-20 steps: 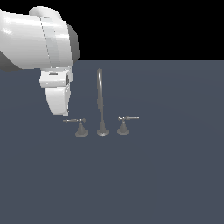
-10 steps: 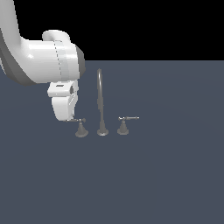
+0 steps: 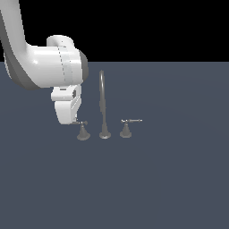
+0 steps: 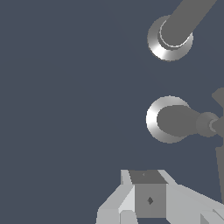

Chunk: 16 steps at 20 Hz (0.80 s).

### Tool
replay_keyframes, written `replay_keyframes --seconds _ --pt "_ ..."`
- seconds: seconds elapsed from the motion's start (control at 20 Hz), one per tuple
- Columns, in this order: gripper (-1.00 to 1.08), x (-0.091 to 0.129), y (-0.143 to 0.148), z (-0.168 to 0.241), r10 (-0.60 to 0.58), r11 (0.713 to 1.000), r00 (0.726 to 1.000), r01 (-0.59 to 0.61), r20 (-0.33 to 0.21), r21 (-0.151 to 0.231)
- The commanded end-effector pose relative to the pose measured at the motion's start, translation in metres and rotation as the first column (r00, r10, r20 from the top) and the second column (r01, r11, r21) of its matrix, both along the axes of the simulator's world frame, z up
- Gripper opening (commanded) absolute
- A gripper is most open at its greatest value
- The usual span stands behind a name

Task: Turn on the faucet by rotating a designated handle.

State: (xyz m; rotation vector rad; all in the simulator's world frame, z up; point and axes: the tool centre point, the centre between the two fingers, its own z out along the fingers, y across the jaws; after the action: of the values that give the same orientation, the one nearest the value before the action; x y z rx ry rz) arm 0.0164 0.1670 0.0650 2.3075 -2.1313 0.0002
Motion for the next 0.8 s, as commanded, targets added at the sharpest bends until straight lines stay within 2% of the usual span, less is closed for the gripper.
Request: replay_keyframes --seconds 0.0,0.1,0.65,0.7,0.75 --pt "-1.00 0.000 0.000 0.000 0.000 1.000 1.000 0.000 0.000 0.000" --pt "-1.00 0.000 0.000 0.000 0.000 1.000 1.000 0.000 0.000 0.000" --pt "-1.00 -0.038 0.014 0.000 0.000 1.000 1.000 0.000 0.000 0.000" --pt "-1.00 -0.038 0.014 0.000 0.000 1.000 1.000 0.000 0.000 0.000" --pt "-1.00 -0.027 0.010 0.005 -0.008 1.000 1.000 0.008 0.017 0.004"
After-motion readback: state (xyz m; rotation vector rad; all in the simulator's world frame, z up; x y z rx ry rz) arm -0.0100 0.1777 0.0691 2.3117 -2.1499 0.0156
